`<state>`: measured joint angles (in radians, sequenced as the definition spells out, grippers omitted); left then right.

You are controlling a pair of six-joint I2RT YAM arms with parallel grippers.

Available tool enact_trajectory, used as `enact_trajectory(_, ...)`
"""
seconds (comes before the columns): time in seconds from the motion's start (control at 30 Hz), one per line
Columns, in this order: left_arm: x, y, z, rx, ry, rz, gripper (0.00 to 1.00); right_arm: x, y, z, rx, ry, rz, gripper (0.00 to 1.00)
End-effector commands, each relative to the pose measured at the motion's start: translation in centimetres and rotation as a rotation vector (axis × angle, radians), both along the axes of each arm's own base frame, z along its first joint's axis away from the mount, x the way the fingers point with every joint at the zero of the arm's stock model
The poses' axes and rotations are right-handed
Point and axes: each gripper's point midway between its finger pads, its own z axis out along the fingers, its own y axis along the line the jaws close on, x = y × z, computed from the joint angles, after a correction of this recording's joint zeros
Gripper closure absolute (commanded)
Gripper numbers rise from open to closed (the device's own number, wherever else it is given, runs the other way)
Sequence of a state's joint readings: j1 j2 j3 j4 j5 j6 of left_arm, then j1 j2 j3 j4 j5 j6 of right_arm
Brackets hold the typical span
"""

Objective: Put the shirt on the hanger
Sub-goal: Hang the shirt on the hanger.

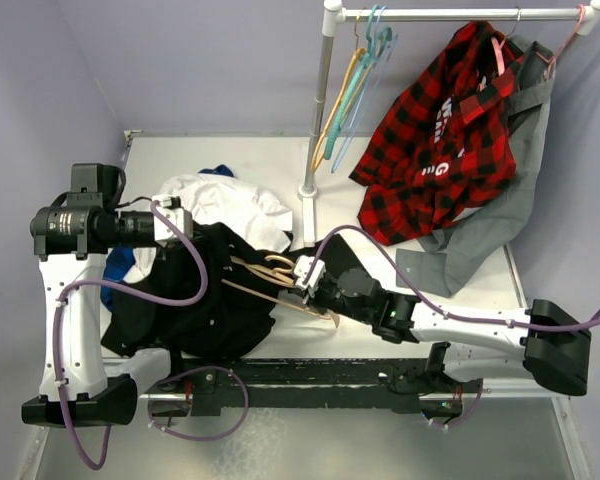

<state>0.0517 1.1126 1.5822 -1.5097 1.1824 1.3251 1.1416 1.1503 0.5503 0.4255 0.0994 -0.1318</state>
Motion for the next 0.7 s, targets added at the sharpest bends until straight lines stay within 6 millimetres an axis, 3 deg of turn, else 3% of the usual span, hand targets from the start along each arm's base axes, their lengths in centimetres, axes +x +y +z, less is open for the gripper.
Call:
enact_trajectory(0.0,-0.7,0.0,-0.6,0.021,-0.024,-0.023,1.00,0.8,-0.9,1.6,0.090,0.053,-0.106,1.00)
enact_trajectory(0.17,-0.7,0.3,-1.5,0.044,-0.015,-0.015,1.00,0.5,-1.3,4.5,0.173,0.044,-0.104,1.00)
enact_trajectory(0.33,-0.4,0.3,-1.9,0.042,0.004,-0.018,1.00,0.3,-0.1,7.0,0.185,0.038,-0.062,1.00)
enact_trajectory(0.53,0.1,0.4,-2.1,0.047,0.013,-0.016,1.00,1.3,1.3,7.9,0.084,0.006,-0.045,1.00)
enact_trajectory(0.67,0.5,0.6,-2.4,0.067,0.020,-0.008,1.00,1.7,0.7,8.8,0.030,-0.039,-0.056,1.00)
